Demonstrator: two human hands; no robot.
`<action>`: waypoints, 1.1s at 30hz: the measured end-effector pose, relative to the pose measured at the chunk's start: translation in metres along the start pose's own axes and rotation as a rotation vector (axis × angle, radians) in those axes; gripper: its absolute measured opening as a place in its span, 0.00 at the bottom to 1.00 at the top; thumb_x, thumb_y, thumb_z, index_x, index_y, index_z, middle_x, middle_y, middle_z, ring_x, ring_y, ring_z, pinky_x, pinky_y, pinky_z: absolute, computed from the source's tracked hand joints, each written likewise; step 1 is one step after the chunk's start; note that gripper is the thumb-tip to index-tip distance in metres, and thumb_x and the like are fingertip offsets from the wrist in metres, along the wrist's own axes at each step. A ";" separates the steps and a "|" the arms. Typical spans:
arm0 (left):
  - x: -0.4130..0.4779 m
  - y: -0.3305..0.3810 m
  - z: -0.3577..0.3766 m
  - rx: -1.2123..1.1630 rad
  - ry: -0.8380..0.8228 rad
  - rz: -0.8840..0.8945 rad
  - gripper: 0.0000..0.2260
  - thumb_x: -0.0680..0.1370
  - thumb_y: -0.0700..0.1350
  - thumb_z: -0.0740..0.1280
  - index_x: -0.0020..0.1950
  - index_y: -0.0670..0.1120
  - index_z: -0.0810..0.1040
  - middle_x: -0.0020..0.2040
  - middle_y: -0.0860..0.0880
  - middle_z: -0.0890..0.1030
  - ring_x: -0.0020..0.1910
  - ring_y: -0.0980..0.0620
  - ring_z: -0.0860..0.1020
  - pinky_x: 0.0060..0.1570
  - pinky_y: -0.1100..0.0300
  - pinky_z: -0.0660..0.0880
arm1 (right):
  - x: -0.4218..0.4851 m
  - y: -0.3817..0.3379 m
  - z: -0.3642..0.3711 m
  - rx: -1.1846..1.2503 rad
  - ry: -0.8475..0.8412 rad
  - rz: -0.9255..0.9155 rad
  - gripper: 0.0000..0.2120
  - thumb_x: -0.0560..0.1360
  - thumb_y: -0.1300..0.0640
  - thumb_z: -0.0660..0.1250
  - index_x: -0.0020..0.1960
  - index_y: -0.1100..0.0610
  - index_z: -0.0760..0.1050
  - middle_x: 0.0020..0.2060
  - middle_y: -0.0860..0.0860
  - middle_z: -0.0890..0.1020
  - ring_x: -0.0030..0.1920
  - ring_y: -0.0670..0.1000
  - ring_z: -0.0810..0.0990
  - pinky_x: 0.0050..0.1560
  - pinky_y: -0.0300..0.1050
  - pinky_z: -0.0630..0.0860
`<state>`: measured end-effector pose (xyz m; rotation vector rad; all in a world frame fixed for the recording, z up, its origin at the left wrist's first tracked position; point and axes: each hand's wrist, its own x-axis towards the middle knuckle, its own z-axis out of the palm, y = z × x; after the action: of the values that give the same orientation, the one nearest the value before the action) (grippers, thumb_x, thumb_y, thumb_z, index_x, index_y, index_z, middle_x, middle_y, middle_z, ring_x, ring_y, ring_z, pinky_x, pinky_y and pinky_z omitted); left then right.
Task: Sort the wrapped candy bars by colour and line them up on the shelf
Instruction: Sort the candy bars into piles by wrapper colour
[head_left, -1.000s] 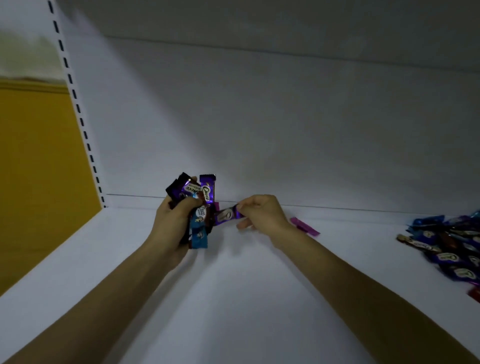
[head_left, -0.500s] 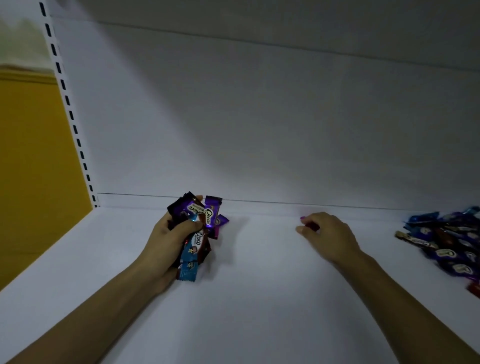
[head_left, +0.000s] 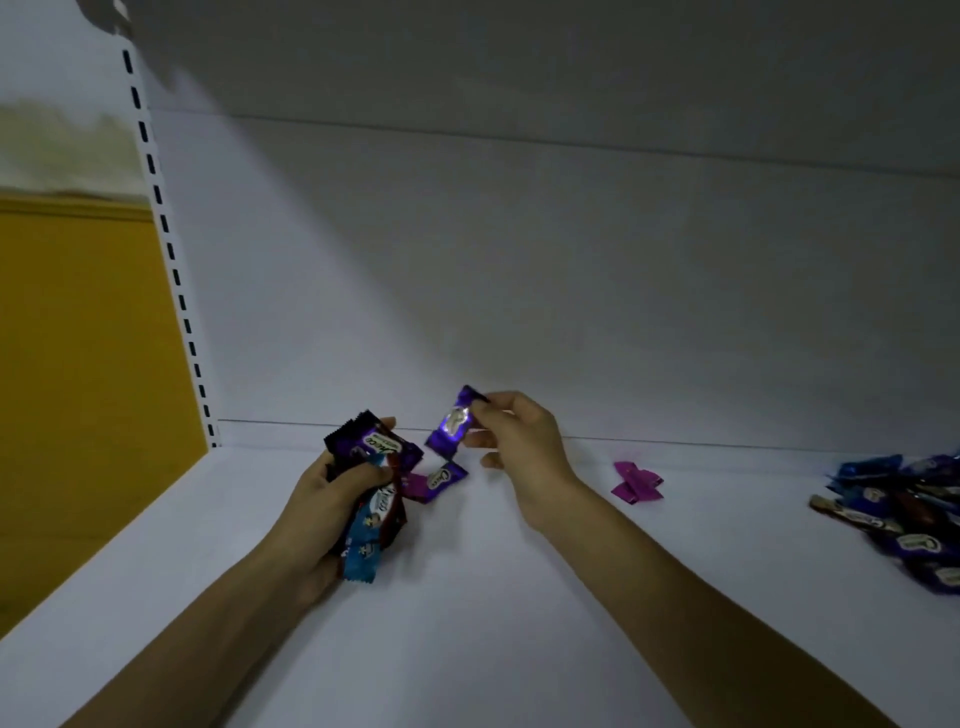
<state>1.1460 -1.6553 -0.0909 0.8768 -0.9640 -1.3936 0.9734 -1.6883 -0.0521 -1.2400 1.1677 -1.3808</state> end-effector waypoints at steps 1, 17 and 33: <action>0.002 0.004 -0.006 -0.027 0.034 0.005 0.16 0.77 0.35 0.63 0.58 0.53 0.80 0.48 0.46 0.85 0.40 0.48 0.79 0.34 0.58 0.78 | 0.005 0.004 -0.001 0.024 0.053 0.018 0.07 0.77 0.62 0.64 0.41 0.55 0.74 0.33 0.48 0.80 0.25 0.41 0.77 0.24 0.30 0.68; -0.002 0.005 -0.007 0.108 -0.026 -0.100 0.10 0.76 0.35 0.66 0.57 0.41 0.75 0.42 0.39 0.84 0.35 0.45 0.81 0.33 0.55 0.80 | -0.002 0.041 -0.011 -0.490 -0.008 -0.214 0.11 0.76 0.51 0.67 0.58 0.47 0.75 0.54 0.42 0.77 0.50 0.39 0.76 0.46 0.27 0.69; -0.007 0.006 -0.001 0.142 -0.056 -0.130 0.06 0.76 0.34 0.65 0.52 0.37 0.78 0.39 0.38 0.83 0.32 0.46 0.80 0.30 0.57 0.78 | -0.022 0.023 0.013 -0.196 -0.330 -0.107 0.07 0.76 0.64 0.66 0.49 0.56 0.80 0.43 0.53 0.84 0.42 0.45 0.81 0.44 0.33 0.77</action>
<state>1.1499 -1.6488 -0.0862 1.0263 -1.0741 -1.4801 0.9886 -1.6701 -0.0776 -1.6202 1.0338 -1.1016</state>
